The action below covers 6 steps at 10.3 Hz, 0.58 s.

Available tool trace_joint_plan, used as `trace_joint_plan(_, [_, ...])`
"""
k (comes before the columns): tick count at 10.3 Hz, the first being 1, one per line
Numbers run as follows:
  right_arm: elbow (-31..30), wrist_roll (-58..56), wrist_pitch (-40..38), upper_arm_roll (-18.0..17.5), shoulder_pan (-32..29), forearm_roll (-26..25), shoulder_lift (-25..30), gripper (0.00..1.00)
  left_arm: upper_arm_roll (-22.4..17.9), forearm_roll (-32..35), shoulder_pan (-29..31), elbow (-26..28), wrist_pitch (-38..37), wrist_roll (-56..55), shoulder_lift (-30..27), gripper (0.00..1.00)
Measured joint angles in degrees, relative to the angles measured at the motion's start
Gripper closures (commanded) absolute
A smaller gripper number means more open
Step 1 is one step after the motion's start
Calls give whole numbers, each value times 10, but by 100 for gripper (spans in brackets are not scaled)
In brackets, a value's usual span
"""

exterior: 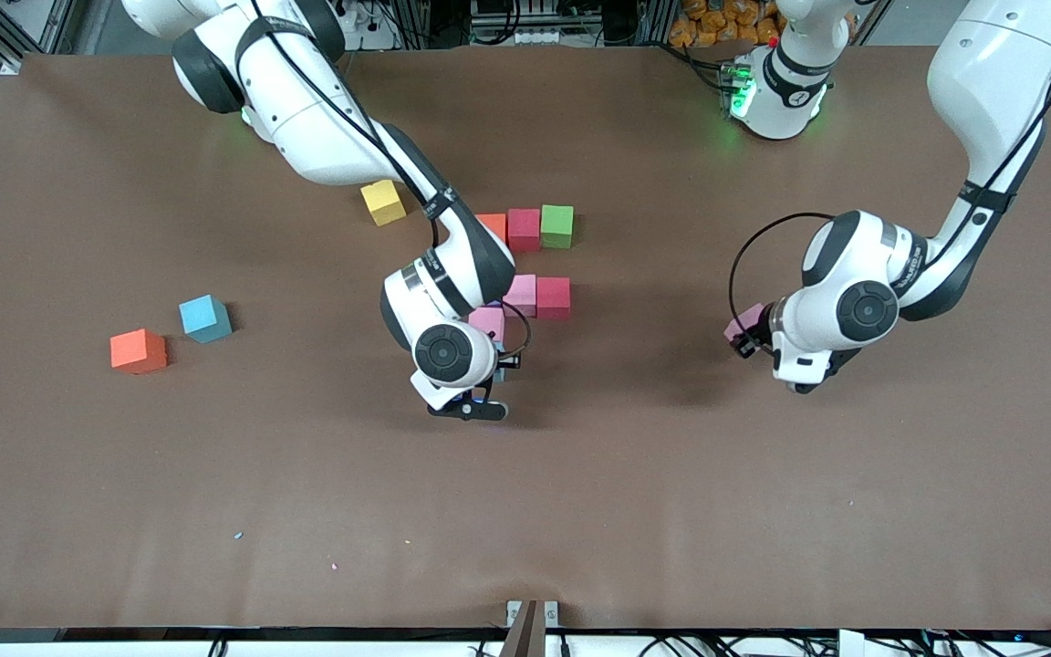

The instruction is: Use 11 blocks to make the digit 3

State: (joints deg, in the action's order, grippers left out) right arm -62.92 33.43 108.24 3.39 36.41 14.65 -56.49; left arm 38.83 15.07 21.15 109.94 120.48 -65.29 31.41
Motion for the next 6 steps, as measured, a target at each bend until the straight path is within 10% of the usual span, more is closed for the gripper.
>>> trace_joint_plan(6, [1, 0, 1, 3, -11, 0, 0, 100, 0, -26, -52, -104, -1, -152, 83, 95])
